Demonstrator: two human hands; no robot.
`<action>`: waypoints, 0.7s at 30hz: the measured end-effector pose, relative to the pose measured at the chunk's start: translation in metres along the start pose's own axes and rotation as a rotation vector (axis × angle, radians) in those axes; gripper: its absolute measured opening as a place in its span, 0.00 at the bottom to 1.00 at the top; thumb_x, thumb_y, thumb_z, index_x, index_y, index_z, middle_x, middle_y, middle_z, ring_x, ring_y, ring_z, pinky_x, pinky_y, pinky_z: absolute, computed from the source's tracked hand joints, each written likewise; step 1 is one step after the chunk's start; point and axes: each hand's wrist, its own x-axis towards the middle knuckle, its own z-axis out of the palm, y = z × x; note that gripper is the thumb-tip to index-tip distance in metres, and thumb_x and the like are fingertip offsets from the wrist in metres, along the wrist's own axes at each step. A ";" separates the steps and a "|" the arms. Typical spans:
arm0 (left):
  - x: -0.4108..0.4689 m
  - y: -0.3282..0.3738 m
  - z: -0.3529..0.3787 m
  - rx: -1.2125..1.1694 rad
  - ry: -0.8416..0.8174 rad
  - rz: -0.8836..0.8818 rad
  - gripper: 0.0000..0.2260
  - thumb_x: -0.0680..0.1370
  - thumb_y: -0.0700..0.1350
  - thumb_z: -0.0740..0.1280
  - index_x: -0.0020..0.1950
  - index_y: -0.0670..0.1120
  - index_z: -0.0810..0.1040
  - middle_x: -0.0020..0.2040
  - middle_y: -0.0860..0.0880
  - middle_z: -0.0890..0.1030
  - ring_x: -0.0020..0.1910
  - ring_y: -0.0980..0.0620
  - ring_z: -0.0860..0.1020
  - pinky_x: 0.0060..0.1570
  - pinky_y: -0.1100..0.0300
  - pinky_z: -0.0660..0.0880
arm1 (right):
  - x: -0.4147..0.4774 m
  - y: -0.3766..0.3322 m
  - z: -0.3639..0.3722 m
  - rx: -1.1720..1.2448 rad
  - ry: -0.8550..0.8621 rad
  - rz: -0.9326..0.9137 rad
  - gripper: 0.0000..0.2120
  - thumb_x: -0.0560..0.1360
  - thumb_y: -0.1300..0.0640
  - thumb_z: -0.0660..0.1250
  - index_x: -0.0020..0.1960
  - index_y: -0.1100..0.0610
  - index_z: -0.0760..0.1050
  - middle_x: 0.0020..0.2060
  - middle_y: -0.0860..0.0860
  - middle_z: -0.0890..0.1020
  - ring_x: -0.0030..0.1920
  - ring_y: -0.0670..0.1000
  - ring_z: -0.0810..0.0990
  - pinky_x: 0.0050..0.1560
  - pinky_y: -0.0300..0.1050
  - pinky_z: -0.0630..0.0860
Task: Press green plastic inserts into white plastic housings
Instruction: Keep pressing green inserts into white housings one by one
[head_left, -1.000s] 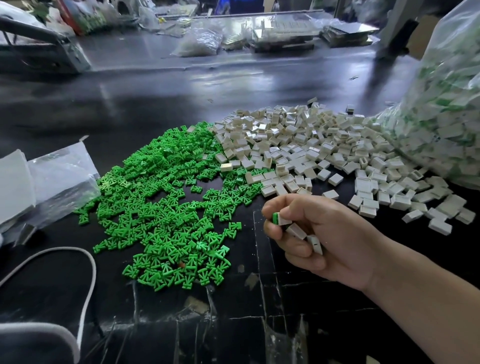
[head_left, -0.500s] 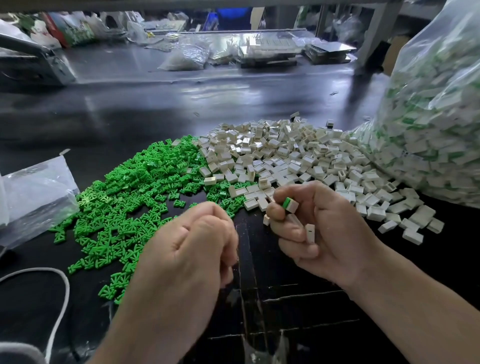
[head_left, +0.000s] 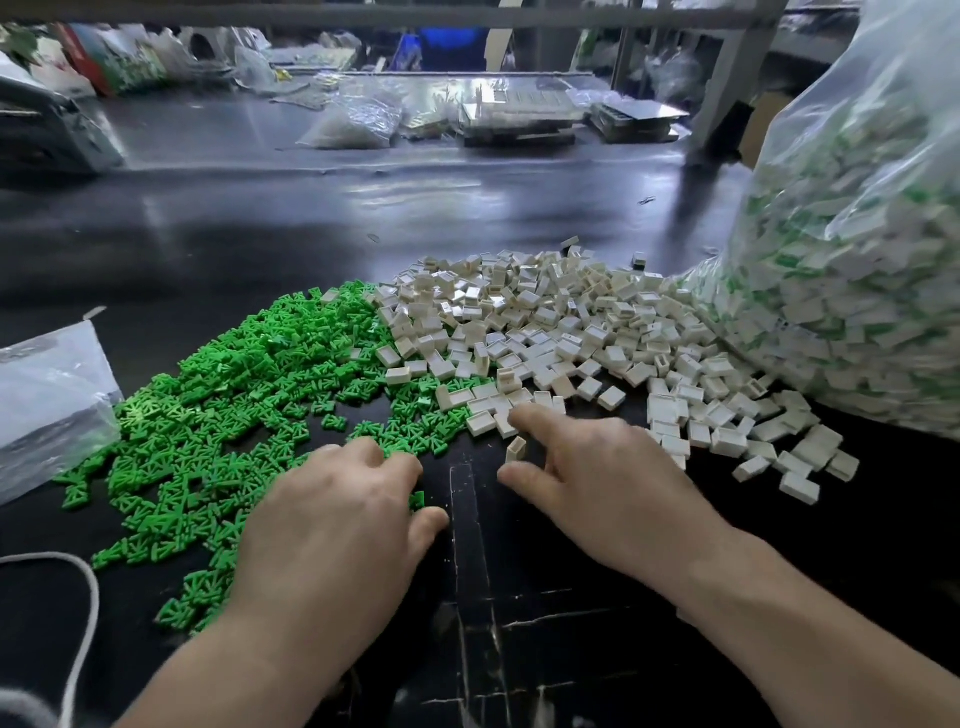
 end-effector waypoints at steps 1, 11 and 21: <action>0.000 0.001 0.001 0.006 -0.002 0.018 0.20 0.74 0.66 0.57 0.56 0.58 0.78 0.47 0.58 0.78 0.48 0.55 0.77 0.43 0.59 0.75 | 0.001 -0.003 0.002 -0.056 -0.027 0.005 0.17 0.79 0.40 0.63 0.65 0.44 0.71 0.40 0.40 0.79 0.47 0.49 0.81 0.46 0.46 0.78; 0.000 -0.006 0.005 -0.125 0.102 0.157 0.04 0.72 0.49 0.69 0.39 0.51 0.77 0.35 0.54 0.75 0.35 0.51 0.74 0.34 0.55 0.75 | 0.003 -0.002 0.001 0.197 -0.011 0.084 0.10 0.78 0.42 0.66 0.45 0.48 0.76 0.35 0.44 0.80 0.35 0.42 0.77 0.37 0.35 0.70; 0.000 0.003 0.000 -1.340 0.001 -0.144 0.07 0.74 0.47 0.70 0.48 0.58 0.81 0.38 0.51 0.83 0.36 0.56 0.82 0.35 0.67 0.77 | -0.004 -0.013 -0.007 1.270 -0.326 0.258 0.04 0.73 0.52 0.75 0.43 0.50 0.81 0.30 0.52 0.77 0.21 0.47 0.64 0.19 0.35 0.58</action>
